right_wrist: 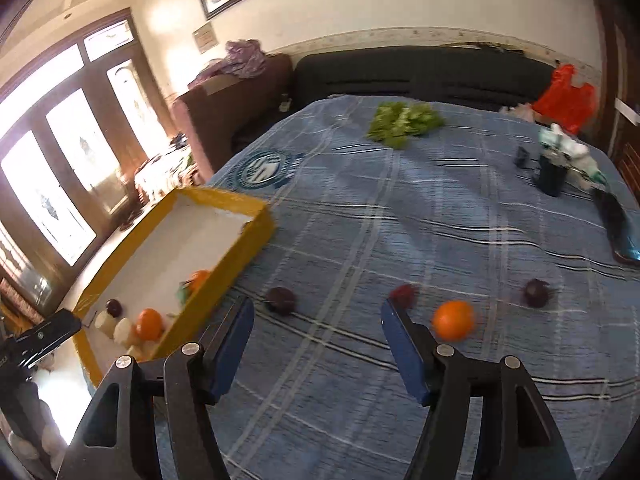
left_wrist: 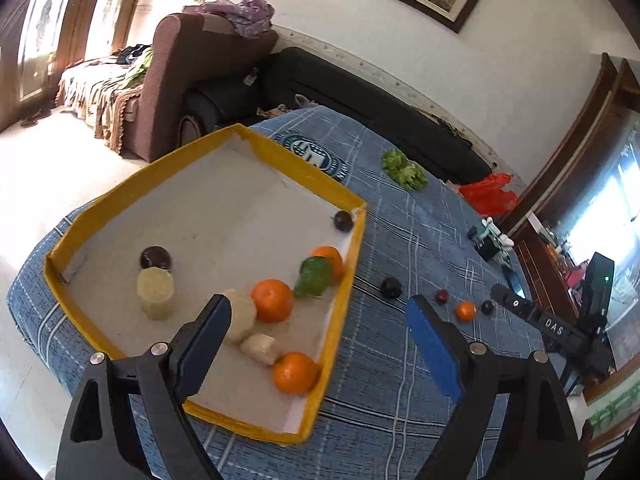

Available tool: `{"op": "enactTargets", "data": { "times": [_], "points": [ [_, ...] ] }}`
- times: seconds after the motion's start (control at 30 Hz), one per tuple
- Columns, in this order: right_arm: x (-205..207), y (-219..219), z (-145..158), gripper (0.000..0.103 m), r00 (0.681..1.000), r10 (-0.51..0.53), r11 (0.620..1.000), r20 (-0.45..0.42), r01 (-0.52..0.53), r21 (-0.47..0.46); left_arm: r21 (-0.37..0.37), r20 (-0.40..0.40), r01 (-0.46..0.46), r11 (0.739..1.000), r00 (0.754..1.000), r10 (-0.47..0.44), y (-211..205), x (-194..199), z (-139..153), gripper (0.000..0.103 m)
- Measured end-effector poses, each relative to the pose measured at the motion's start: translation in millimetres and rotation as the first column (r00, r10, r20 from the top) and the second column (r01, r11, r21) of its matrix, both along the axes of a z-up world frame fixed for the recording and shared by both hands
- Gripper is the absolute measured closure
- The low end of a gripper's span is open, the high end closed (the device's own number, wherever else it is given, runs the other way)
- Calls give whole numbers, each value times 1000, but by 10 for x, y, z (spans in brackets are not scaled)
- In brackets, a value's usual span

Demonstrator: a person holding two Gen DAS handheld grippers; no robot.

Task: Organize fruits
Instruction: 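Withdraw both grippers from the tray back over the remaining fruit, then grasp a dark plum with the left gripper while the right grasps an orange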

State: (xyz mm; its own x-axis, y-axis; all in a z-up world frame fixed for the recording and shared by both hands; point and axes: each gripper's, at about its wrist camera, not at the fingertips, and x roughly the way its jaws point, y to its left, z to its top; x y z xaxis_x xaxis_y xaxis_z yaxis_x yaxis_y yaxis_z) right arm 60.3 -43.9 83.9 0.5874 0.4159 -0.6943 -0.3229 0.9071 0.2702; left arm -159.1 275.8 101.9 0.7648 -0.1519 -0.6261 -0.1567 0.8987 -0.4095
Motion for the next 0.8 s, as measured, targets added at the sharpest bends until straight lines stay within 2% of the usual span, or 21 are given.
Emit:
{"op": "enactTargets", "data": {
  "times": [0.2, 0.37, 0.6, 0.8],
  "points": [
    [-47, -1176, 31, 29, 974, -227, 973, 1, 227, 40, 50, -47, 108, 993, 993, -106, -496, 115, -66, 15],
    [-28, -1597, -122, 28, 951, -305, 948, -42, 308, 76, 94, -77, 161, 983, 985, -154, -760, 177, -125, 15],
    [95, -1333, -392, 28, 968, -230, 966, -106, 240, 99, 189, -116, 215, 958, 974, -196, -1085, 226, -197, 15],
    [320, -872, -611, 28, 977, -153, 986, -148, 161, 41, 228, -136, 272, 935, 960, -246, -1288, 339, -294, 15]
  ]
}}
